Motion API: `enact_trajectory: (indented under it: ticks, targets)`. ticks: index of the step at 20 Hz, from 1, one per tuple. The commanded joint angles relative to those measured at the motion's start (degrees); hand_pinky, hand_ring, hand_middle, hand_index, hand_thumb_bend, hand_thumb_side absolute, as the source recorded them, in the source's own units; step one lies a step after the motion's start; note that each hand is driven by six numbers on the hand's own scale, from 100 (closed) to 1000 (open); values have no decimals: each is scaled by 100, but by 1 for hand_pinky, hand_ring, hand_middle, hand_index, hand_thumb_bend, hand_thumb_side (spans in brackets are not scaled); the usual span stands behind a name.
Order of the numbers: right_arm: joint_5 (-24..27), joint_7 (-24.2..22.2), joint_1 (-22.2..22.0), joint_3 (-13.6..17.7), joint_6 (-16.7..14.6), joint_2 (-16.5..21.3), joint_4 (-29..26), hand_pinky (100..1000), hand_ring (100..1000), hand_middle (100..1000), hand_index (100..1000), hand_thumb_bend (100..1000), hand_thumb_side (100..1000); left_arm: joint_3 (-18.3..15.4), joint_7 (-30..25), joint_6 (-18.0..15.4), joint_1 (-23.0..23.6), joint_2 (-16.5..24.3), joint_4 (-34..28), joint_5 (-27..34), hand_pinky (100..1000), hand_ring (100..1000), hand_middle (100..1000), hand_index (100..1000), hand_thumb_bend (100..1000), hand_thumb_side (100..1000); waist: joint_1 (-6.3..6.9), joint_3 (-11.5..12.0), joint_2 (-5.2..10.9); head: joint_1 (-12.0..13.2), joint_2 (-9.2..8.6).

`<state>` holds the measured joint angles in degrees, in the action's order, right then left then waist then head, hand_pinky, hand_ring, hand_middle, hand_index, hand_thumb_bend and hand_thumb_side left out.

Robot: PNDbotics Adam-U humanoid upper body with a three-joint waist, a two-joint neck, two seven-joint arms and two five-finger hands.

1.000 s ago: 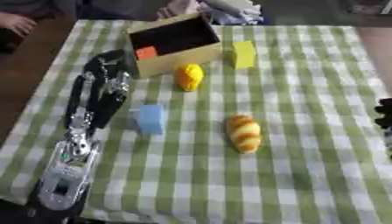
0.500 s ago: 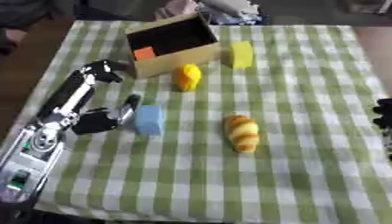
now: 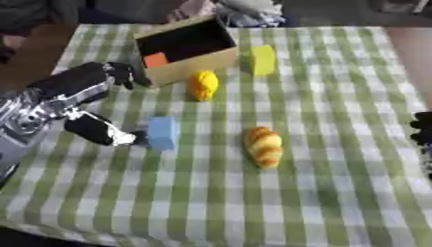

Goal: Pick up objects on the table and place them in the box.

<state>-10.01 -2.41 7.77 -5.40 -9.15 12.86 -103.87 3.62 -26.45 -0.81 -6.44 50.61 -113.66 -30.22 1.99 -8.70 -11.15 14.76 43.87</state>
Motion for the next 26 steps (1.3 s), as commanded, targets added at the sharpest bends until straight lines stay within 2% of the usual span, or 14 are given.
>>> enact_trajectory:
  ticks: [1,6,11,17,26]
  targets:
    - [-5,-32,44,-17,-13,93,-63,678,739,710,936,100,470,93,-333,-27,-181,426,-93,54,787,759,788,880,622,471,74,-10,146,38,25]
    - [1,-49,43,-36,-14,103,-61,678,739,710,936,100,470,348,-756,21,-432,618,-93,104,783,759,786,875,634,488,75,-38,160,83,25]
    - [7,-65,48,-50,-16,104,-60,678,738,710,936,100,470,670,-1027,149,-649,606,52,88,777,747,771,864,636,520,77,-66,165,130,25]
    - [11,-71,44,-55,-16,98,-57,678,738,710,936,100,470,925,-1076,174,-934,401,481,-25,771,736,760,858,621,535,69,-81,163,174,25]
    - [26,-85,37,-66,-19,79,-51,678,738,710,936,100,470,1060,-973,246,-1270,81,1050,-331,758,717,745,852,594,535,51,-83,167,203,25]
